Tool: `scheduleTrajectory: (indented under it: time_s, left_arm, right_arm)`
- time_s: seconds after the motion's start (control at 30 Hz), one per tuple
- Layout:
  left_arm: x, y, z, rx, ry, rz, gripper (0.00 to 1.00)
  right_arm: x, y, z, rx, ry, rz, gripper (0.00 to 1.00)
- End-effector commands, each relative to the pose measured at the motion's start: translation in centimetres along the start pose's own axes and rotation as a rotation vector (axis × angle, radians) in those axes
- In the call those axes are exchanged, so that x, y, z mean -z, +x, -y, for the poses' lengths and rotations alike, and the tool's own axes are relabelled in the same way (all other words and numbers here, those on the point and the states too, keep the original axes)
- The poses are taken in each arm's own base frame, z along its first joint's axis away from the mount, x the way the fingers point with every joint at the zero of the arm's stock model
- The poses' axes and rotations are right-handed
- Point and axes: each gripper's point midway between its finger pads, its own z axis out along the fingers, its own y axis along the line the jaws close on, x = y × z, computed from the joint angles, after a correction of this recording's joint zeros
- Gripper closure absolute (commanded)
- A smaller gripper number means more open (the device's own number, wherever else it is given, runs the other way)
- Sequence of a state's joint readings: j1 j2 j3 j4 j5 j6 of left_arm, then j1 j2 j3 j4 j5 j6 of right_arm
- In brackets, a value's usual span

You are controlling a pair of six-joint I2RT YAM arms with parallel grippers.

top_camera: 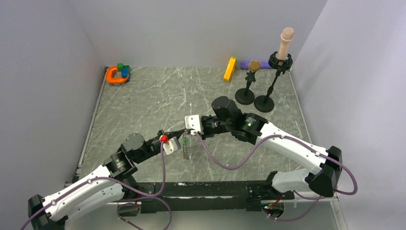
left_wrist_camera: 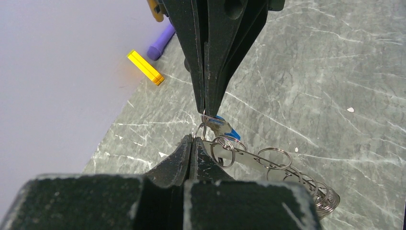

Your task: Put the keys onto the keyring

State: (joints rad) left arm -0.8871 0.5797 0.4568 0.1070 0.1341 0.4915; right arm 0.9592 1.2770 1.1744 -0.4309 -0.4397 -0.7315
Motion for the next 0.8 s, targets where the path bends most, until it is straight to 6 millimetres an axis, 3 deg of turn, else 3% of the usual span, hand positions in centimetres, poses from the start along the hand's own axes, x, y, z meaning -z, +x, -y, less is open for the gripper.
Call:
scheduleTrajectory:
  time_s: [0.0,0.77]
  left_arm:
    - [0.03,-4.20,-1.41,0.004,-0.035,0.143,1.00]
    - [0.01,-4.53,-1.76,0.031,-0.054,0.154,1.00]
  right_arm:
    - [-0.27,-1.49,1.32,0.006,0.049,0.048,1.00]
    - [-0.50,-2.22,1.14,0.003,0.029,0.084,1.00]
